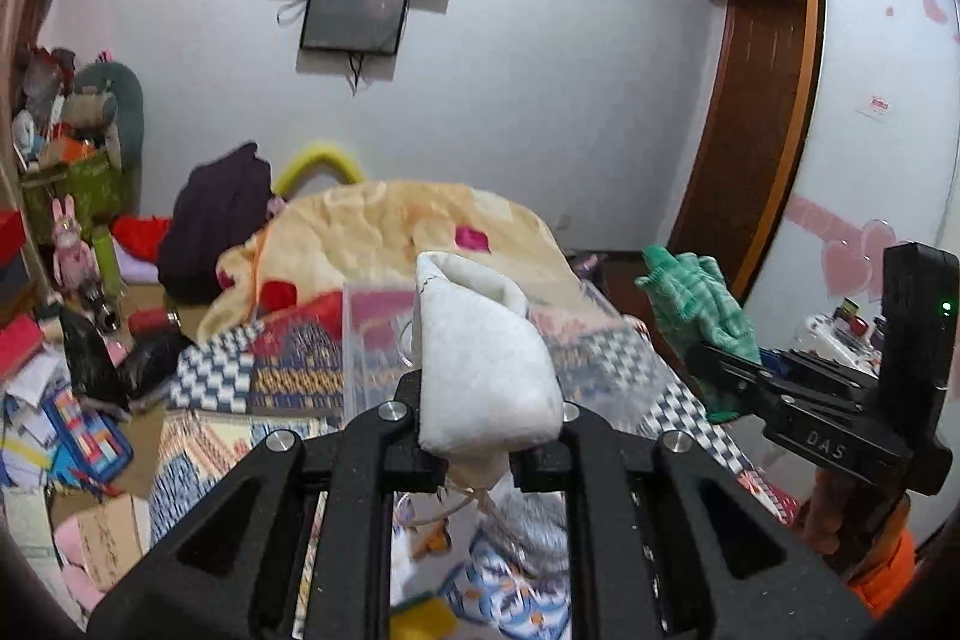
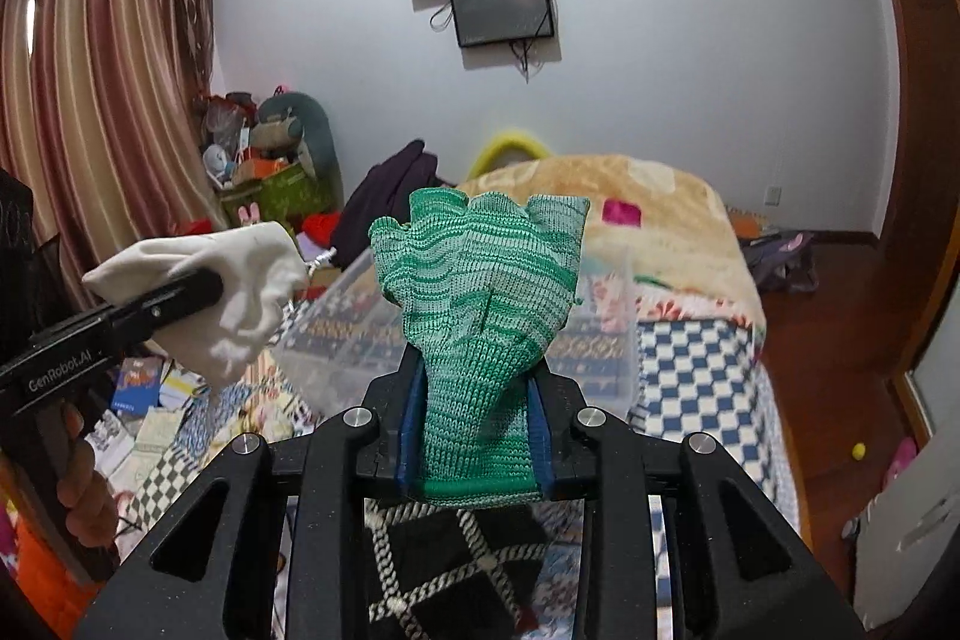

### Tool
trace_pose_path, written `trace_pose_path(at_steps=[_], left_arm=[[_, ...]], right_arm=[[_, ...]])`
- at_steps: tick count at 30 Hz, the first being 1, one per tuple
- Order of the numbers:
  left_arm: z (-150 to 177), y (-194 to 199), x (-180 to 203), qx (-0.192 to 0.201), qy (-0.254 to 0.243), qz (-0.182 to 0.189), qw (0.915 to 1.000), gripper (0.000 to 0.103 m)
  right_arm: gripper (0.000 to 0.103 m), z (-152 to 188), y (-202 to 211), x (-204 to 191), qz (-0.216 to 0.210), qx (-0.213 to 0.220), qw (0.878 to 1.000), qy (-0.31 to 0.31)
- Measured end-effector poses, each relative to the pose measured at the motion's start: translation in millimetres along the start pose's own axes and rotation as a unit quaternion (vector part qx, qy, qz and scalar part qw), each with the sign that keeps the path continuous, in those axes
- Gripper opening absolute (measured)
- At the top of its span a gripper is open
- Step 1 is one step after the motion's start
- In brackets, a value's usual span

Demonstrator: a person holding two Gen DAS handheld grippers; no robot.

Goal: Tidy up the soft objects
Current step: 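Carry both items over the clear box and open both grippers to drop them in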

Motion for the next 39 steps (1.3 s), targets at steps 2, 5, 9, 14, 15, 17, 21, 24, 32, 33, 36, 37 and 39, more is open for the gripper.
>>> trace_pose_path(at_steps=[2, 5, 9, 14, 15, 17, 21, 24, 32, 33, 36, 37, 39], left_arm=[[-8, -3, -1, 0.003, 0.002, -0.001, 1.0, 0.014], [-18, -15, -5, -0.001, 0.007, -0.004, 1.0, 0.014], [-24, -32, -11, -0.013, 0.017, -0.005, 0.9998, 0.014], [-26, -59, -20, -0.037, 0.03, -0.011, 0.9988, 0.014], [-25, -63, -21, -0.042, 0.031, -0.012, 0.9986, 0.014], [-25, -75, -24, -0.055, 0.037, -0.01, 0.9977, 0.014], [-21, -97, -26, -0.083, 0.045, -0.012, 0.9955, 0.014], [-17, -110, -24, -0.096, 0.045, -0.019, 0.9942, 0.014], [-4, -138, -14, -0.134, 0.022, -0.04, 0.9899, 0.014], [-3, -141, -14, -0.136, 0.021, -0.044, 0.9895, 0.014], [2, -149, -17, -0.151, 0.024, -0.047, 0.9871, 0.014], [3, -152, -17, -0.157, 0.028, -0.044, 0.9863, 0.014], [6, -155, -19, -0.167, 0.034, -0.038, 0.9846, 0.014]], right_arm=[[0.027, -7, -2, 4, 0.003, 0.006, 1.0, -0.002], [0.027, -15, -7, 7, 0.006, 0.011, 1.0, -0.004], [0.027, -23, -17, 10, 0.013, 0.01, 1.0, -0.002], [0.027, -27, -35, 15, 0.018, -0.004, 1.0, 0.0], [0.027, -27, -38, 16, 0.018, -0.007, 1.0, 0.0], [0.027, -26, -46, 15, 0.018, -0.018, 1.0, -0.002], [0.027, -22, -66, 16, 0.021, -0.043, 0.999, -0.008], [0.027, -19, -80, 17, 0.028, -0.065, 0.997, -0.007], [0.027, -9, -107, 15, 0.026, -0.125, 0.992, 0.011], [0.027, -8, -108, 14, 0.025, -0.131, 0.991, 0.014], [0.027, -6, -111, 12, 0.023, -0.142, 0.989, 0.024], [0.027, -5, -111, 12, 0.023, -0.146, 0.989, 0.027], [0.029, -3, -111, 12, 0.021, -0.151, 0.988, 0.03]])
Point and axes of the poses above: each gripper's, at about its wrist camera, not at the fingertips, and y roughly against the way its jaws point, x to its right, z to its underside, the point moved 6 cm from there along -y, roughly the way its jaws point, and after that the axes turned 9 degrees about -x, right-handed, at the moved point
